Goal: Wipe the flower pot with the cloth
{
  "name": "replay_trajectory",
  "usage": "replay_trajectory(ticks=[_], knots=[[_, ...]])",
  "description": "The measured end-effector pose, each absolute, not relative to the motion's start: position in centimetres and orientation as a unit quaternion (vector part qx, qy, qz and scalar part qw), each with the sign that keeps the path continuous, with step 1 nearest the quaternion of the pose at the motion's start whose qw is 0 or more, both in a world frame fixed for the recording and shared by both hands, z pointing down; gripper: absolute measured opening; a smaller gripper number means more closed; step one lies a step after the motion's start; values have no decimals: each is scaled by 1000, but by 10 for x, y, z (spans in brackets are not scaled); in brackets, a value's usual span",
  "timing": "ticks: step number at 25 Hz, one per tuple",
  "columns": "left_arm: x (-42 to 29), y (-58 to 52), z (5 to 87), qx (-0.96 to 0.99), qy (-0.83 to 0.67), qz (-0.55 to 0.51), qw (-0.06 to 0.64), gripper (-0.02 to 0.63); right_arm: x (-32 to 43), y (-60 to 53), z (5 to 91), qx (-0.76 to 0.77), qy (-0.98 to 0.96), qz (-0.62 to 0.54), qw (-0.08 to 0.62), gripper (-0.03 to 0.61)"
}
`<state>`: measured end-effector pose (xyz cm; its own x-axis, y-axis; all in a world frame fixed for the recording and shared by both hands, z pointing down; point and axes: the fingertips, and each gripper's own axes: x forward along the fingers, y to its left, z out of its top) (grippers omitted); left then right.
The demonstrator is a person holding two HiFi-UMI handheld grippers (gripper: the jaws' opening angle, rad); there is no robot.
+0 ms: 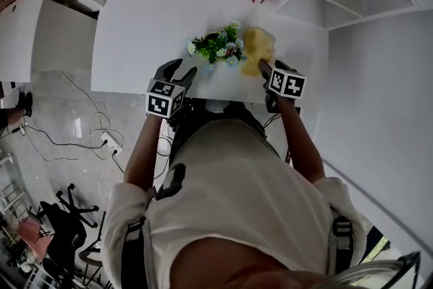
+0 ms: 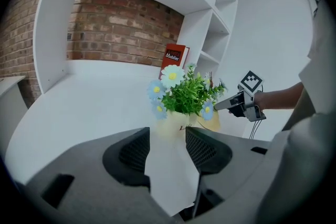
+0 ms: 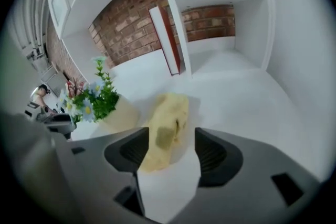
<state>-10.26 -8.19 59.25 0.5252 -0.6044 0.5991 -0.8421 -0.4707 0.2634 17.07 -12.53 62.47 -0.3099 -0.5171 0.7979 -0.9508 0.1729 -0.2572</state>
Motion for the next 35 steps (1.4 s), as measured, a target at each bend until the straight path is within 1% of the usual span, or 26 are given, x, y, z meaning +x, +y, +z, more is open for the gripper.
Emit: replay_trajectory(ticks=[1, 2, 3, 4, 5, 6, 8, 10, 12, 15, 17, 20, 24, 29, 35], knots=[[-106, -80, 591, 829, -437, 217, 272, 216, 171, -125, 615, 520, -714, 383, 269, 279], [-110, -79, 589, 829, -438, 216, 271, 216, 167, -124, 604, 520, -719, 385, 254, 264], [-114, -77, 587, 830, -438, 216, 268, 215, 159, -121, 593, 512, -727, 390, 237, 223], [-118, -76, 585, 832, -436, 216, 266, 207, 148, -117, 582, 497, -738, 400, 221, 132], [-121, -74, 582, 836, -430, 218, 261, 194, 135, -112, 572, 477, -750, 410, 206, 23], [-122, -72, 579, 842, -420, 223, 253, 174, 121, -106, 561, 453, -761, 421, 194, 11], [-125, -66, 574, 855, -397, 247, 224, 125, 93, -89, 547, 404, -780, 443, 182, 11], [-135, -56, 572, 859, -376, 290, 188, 115, 62, -66, 539, 357, -794, 460, 176, 11], [-141, -41, 571, 867, -346, 318, 169, 41, 29, -42, 531, 305, -811, 471, 168, 11], [-131, -21, 562, 890, -301, 286, 190, 34, -10, -15, 520, 240, -841, 453, 175, 11], [-119, -13, 553, 900, -289, 243, 217, 32, -21, -4, 515, 221, -854, 432, 187, 11], [-101, -11, 540, 903, -291, 191, 252, 26, -34, 15, 509, 189, -871, 414, 185, 11], [-78, -8, 521, 906, -300, 171, 244, 21, -41, 23, 504, 169, -885, 394, 182, 11], [-40, 21, 502, 909, -299, 132, 258, 21, -22, 23, 492, 167, -896, 386, 147, 11], [15, 44, 467, 911, -288, 41, 293, 21, 28, 29, 470, 174, -908, 368, 98, 11]])
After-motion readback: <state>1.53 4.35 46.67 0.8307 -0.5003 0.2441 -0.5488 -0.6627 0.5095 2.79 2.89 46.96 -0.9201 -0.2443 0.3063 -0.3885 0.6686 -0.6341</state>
